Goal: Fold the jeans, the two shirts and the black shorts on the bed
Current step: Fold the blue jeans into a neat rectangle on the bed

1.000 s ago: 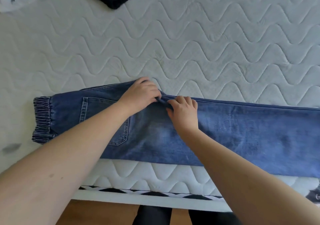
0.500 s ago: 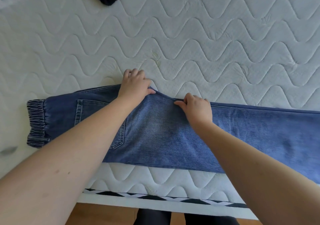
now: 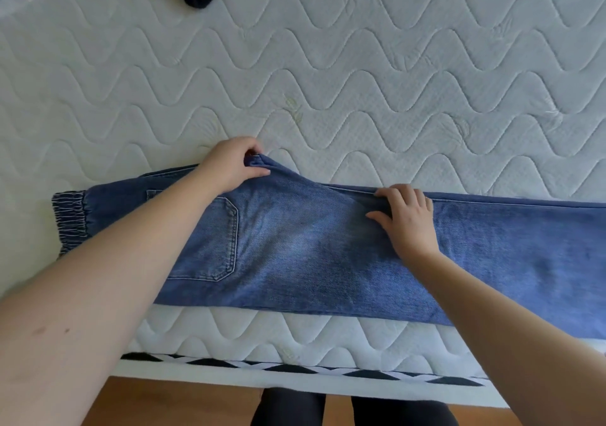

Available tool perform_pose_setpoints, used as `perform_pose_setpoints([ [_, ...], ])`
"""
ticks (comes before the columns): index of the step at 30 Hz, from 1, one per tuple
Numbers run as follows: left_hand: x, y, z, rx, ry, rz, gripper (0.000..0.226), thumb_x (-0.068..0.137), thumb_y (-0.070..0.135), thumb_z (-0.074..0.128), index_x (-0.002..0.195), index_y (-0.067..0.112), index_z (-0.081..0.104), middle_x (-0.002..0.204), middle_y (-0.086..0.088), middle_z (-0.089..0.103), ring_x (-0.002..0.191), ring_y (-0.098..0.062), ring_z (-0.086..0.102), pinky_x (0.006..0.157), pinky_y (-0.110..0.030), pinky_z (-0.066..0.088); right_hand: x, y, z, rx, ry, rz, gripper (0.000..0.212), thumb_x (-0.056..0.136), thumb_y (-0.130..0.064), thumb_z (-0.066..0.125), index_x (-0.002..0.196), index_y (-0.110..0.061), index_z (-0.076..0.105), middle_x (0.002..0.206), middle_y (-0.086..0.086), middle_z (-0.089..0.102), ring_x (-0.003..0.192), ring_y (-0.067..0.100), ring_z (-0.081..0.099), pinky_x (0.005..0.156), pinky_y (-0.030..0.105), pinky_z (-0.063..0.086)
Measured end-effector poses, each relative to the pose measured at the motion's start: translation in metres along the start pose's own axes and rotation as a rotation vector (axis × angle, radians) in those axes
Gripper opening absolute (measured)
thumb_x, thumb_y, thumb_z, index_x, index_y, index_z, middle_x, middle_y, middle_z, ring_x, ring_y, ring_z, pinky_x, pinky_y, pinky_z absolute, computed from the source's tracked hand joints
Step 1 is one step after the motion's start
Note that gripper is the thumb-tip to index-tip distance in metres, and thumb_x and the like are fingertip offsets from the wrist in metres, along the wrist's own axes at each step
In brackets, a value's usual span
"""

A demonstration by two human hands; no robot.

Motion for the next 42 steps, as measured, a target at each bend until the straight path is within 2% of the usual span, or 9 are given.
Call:
perform_pose_setpoints([
  [7,-0.055,0.001,0.020,0.081,0.262,0.106,0.036,0.089,0.038,0.069,0.119,0.018,0.066,0.103,-0.009,0.074,0.094,-0.032,0.067,0.079,-0.036,0.050,-0.016,-0.018,-0.003,0.050,0.110,0.139,0.029,0.092,-0.028,0.062,0.118,-0.015,0.062,0.116,0.006,0.059,0.110,0.031,0.050,0.103,0.041,0.027],
  [11,-0.073,-0.009,0.047,0.154,0.368,0.305,0.036,0.091,0.020,0.068,0.123,0.003,0.066,0.123,-0.014,0.068,0.111,-0.032,0.065,0.097,-0.040,0.047,-0.022,-0.059,0.005,0.090,0.112,-0.007,0.040,0.095,-0.032,0.047,0.128,-0.013,0.058,0.127,0.005,0.060,0.120,0.027,0.049,0.107,0.039,0.029],
  [14,-0.084,-0.018,0.071,0.281,0.432,0.355,0.042,0.097,0.028,0.048,0.128,0.003,0.063,0.134,-0.013,0.061,0.122,-0.030,0.058,0.104,-0.044,0.043,-0.024,-0.098,0.017,0.084,0.049,-0.168,0.046,0.095,-0.023,0.049,0.139,-0.008,0.051,0.142,0.007,0.052,0.133,0.025,0.043,0.115,0.039,0.025],
  [20,-0.101,-0.036,0.122,0.461,0.198,0.210,0.071,0.099,0.050,0.021,0.155,0.008,0.018,0.164,-0.009,0.014,0.152,-0.023,0.011,0.122,-0.044,0.015,-0.023,-0.152,0.042,0.017,-0.095,-0.237,0.057,0.096,-0.017,0.042,0.151,-0.008,0.032,0.159,0.007,0.028,0.148,0.023,0.021,0.121,0.039,0.012],
  [25,-0.095,-0.054,0.124,0.491,0.228,0.258,0.071,0.099,0.051,0.022,0.156,0.014,0.002,0.165,-0.005,0.011,0.151,-0.020,0.009,0.122,-0.042,0.013,-0.008,-0.181,0.057,0.038,-0.151,-0.270,0.055,0.101,-0.030,0.031,0.153,-0.010,0.028,0.161,0.007,0.023,0.150,0.022,0.017,0.122,0.037,0.007],
  [29,-0.097,-0.071,0.122,0.491,0.268,0.301,0.068,0.099,0.053,0.026,0.157,0.018,0.014,0.164,-0.002,0.014,0.152,-0.024,0.013,0.122,-0.044,0.017,-0.007,-0.163,0.074,-0.150,-0.200,-0.305,0.062,0.101,-0.044,0.030,0.153,-0.009,0.029,0.160,0.008,0.025,0.148,0.022,0.023,0.121,0.037,0.010],
  [33,-0.092,-0.071,0.126,0.499,0.293,0.321,0.070,0.099,0.055,0.027,0.158,0.020,0.010,0.165,-0.003,0.010,0.151,-0.026,0.014,0.122,-0.045,0.017,-0.013,-0.125,0.071,-0.278,-0.227,-0.302,0.067,0.101,-0.053,0.024,0.157,-0.016,0.016,0.164,0.002,0.012,0.150,0.017,0.012,0.122,0.037,0.008],
  [38,-0.090,-0.076,0.129,0.510,0.276,0.316,0.073,0.098,0.058,0.021,0.157,0.025,-0.008,0.164,0.001,-0.006,0.152,-0.021,-0.002,0.123,-0.043,0.007,-0.023,-0.067,0.050,-0.304,-0.205,-0.081,0.074,0.099,-0.059,0.026,0.157,-0.016,0.009,0.164,0.004,0.009,0.151,0.019,0.010,0.122,0.040,0.009],
  [42,-0.087,-0.078,0.129,0.502,0.265,0.316,0.073,0.097,0.059,0.023,0.158,0.025,0.000,0.165,0.000,-0.002,0.151,-0.018,-0.009,0.123,-0.040,0.001,-0.038,-0.032,0.033,-0.349,-0.245,0.006,0.076,0.099,-0.061,0.021,0.157,-0.018,-0.002,0.164,0.000,-0.004,0.151,0.015,-0.002,0.122,0.037,0.002],
])
Point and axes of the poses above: each hand's wrist, its own x-axis towards the middle knuckle, its own z-axis out of the palm, y = z × x, the point moved 1 cm from there along x, towards the middle knuckle
